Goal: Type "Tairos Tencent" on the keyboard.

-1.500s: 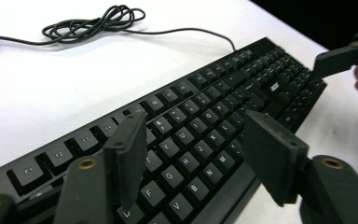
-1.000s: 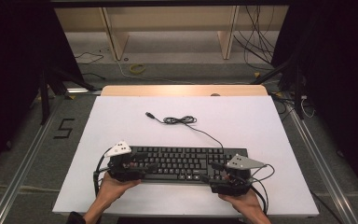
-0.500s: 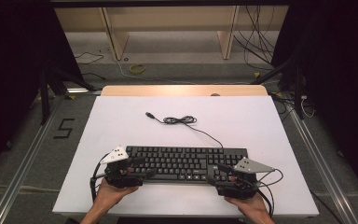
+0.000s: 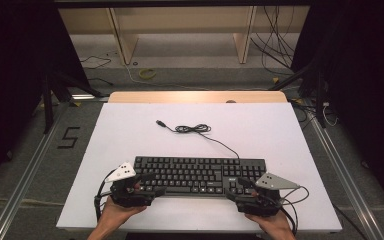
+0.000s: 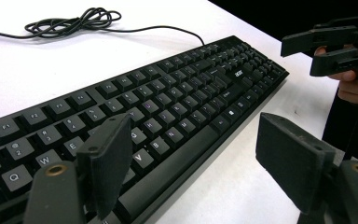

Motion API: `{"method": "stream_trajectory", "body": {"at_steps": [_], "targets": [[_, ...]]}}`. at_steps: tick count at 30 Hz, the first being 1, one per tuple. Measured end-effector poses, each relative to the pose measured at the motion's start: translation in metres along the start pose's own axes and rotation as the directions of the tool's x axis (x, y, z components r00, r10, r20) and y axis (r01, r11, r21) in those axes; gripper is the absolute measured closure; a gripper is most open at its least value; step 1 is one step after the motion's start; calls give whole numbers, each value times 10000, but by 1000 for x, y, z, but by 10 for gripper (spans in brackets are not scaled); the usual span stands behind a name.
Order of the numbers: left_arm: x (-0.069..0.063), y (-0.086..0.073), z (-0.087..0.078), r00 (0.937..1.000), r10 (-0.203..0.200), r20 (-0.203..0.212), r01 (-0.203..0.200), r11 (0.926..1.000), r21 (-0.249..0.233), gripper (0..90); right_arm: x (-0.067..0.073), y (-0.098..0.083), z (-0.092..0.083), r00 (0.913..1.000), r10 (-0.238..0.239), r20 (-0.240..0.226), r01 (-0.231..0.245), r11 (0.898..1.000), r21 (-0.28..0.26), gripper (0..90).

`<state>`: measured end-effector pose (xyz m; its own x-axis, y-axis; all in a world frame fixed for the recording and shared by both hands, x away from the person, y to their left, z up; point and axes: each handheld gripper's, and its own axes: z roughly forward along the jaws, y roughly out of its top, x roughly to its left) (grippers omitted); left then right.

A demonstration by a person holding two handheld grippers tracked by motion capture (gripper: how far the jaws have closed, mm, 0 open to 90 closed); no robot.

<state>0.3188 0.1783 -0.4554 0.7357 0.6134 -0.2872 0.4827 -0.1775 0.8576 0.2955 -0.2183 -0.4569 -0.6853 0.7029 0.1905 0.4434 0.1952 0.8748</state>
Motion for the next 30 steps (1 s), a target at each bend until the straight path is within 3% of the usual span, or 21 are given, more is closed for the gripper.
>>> {"method": "stream_trajectory", "body": {"at_steps": [11, 30], "targets": [[-2, -11, -6, 10000, 42, -49, -43, 9999, -146, 258, -5, -9, -8, 9994, -83, 337, 84, 10000, -38, 334], [2, -9, -6, 9998, -65, -162, 59, 9991, -411, 255, -5, -8, -8, 9995, -109, 312, 113, 9999, -105, 317]]}}
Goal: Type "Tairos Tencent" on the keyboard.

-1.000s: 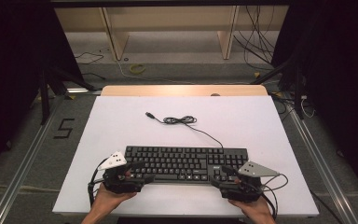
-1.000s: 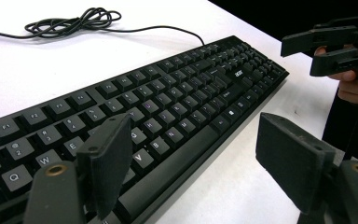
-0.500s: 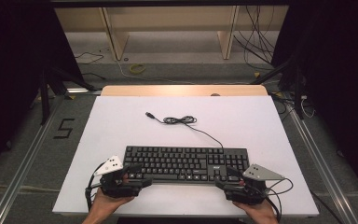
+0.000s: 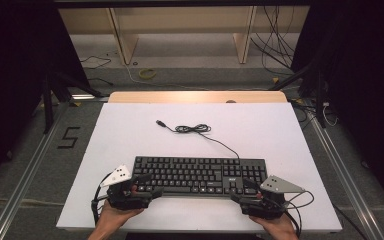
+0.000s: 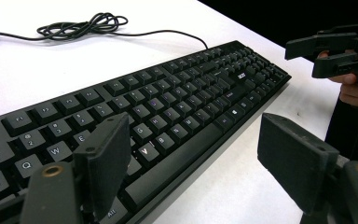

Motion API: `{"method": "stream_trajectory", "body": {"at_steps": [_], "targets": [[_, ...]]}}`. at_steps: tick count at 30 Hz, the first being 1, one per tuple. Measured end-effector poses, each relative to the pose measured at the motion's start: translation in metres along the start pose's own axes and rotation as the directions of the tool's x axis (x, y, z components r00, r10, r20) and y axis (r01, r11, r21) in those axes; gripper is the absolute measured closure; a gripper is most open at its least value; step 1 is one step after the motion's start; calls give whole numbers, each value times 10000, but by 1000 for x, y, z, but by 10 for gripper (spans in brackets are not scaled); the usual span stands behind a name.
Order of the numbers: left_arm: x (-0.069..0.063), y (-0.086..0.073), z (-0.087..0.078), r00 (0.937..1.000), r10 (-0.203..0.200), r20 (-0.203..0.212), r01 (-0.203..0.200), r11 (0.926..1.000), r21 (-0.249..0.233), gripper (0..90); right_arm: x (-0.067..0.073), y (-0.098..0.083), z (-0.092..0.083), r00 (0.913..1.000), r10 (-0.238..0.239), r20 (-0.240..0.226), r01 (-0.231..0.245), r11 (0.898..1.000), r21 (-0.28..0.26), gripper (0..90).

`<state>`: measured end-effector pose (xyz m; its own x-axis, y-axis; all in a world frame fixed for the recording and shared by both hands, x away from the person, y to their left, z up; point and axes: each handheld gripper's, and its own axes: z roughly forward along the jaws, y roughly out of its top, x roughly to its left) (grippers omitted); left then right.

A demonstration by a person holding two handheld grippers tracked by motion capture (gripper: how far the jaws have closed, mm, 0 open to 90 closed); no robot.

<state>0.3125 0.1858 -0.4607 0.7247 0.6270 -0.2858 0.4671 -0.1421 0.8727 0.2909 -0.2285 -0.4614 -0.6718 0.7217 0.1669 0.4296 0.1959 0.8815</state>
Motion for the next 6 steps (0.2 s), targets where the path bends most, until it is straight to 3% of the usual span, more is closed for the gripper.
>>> {"method": "stream_trajectory", "body": {"at_steps": [6], "targets": [[0, 0, 0, 10000, 34, -35, -34, 10000, -15, 253, 0, 0, 0, 10000, 10, 16, -10, 10000, -14, 315]]}}
